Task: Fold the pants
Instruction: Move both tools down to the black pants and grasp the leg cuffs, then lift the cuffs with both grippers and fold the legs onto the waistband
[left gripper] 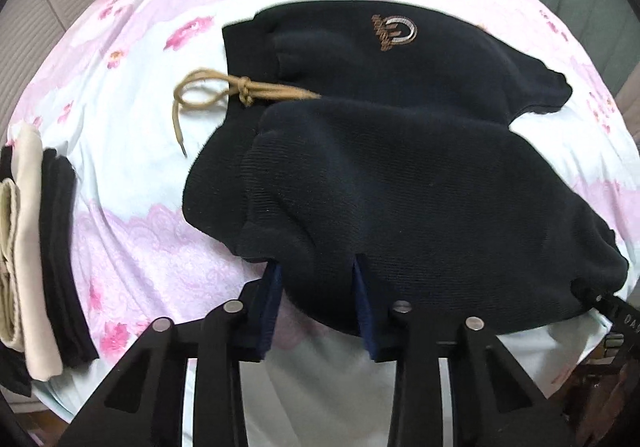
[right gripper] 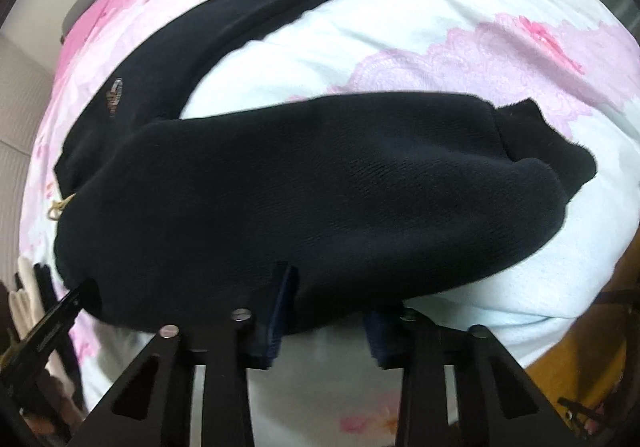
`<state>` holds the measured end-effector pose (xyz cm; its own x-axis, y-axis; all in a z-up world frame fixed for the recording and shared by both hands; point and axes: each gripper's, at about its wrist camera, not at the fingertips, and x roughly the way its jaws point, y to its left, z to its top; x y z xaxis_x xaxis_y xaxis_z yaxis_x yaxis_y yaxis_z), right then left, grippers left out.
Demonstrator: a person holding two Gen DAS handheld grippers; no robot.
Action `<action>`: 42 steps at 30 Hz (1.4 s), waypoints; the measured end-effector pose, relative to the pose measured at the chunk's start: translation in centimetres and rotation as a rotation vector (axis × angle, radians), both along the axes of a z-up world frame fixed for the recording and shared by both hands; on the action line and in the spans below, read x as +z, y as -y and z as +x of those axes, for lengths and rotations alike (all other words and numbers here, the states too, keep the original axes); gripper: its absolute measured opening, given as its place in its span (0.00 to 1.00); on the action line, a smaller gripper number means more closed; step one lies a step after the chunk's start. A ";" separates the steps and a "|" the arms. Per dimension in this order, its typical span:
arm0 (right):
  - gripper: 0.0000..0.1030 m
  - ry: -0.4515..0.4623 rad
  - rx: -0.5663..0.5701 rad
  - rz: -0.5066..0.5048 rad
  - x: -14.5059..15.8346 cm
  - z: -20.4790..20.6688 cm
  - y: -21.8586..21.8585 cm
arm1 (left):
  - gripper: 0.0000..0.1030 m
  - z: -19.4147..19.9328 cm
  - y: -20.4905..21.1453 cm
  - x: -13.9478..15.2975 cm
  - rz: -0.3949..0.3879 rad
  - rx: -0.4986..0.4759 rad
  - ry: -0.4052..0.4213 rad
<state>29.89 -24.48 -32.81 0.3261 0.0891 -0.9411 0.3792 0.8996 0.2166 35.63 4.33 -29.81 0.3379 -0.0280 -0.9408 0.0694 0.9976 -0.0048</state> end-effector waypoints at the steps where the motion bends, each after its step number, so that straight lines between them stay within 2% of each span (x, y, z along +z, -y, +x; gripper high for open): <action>1: 0.27 0.006 0.011 0.001 0.8 0.0 0.1 | 0.30 -0.1 0.1 0.6 0.005 -0.007 0.006; 5: 0.23 0.022 0.050 -0.018 3.9 0.1 0.3 | 0.28 -0.7 0.7 3.8 0.051 -0.029 0.044; 11: 0.21 0.079 0.087 -0.005 10.5 0.4 0.5 | 0.27 -0.3 0.7 8.3 0.054 0.008 0.047; 18: 0.20 0.077 0.151 0.002 14.2 3.1 1.4 | 0.26 2.2 0.8 9.4 0.075 0.102 0.025; 21: 0.20 0.061 0.171 0.002 14.0 5.6 1.3 | 0.26 3.9 1.2 10.0 0.076 0.141 0.034; 26: 0.20 0.090 0.206 -0.021 14.2 10.5 2.0 | 0.26 7.3 1.5 10.7 0.081 0.203 0.068; 32: 0.20 0.091 0.239 -0.028 13.3 17.7 2.5 | 0.25 13.4 1.3 10.5 0.105 0.280 0.083; 33: 0.20 0.087 0.242 -0.032 13.0 19.0 2.5 | 0.18 14.2 1.2 10.4 0.123 0.293 0.090; 34: 0.20 0.087 0.246 -0.034 12.6 20.1 2.5 | 0.06 15.4 1.0 10.2 0.177 0.315 0.099; 35: 0.20 0.082 0.251 -0.049 12.0 21.5 2.5 | 0.06 16.4 0.6 10.1 0.205 0.325 0.104; 37: 0.20 0.062 0.240 -0.088 10.9 23.8 2.7 | 0.06 18.1 -0.4 9.4 0.206 0.337 0.087; 39: 0.20 0.063 0.230 -0.061 9.7 25.7 3.0 | 0.06 19.5 -1.2 8.8 0.192 0.331 0.065; 40: 0.20 0.054 0.233 -0.064 9.1 26.5 2.9 | 0.06 19.8 -1.2 8.9 0.174 0.299 0.075; 42: 0.20 0.041 0.248 -0.082 8.3 27.8 2.5 | 0.13 20.1 -0.7 9.1 0.140 0.189 0.106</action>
<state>57.72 -26.97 -24.51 0.3417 0.0949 -0.9350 0.1370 0.9792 0.1494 55.77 5.08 -20.68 0.4217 0.1731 -0.8901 -0.1252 0.9833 0.1319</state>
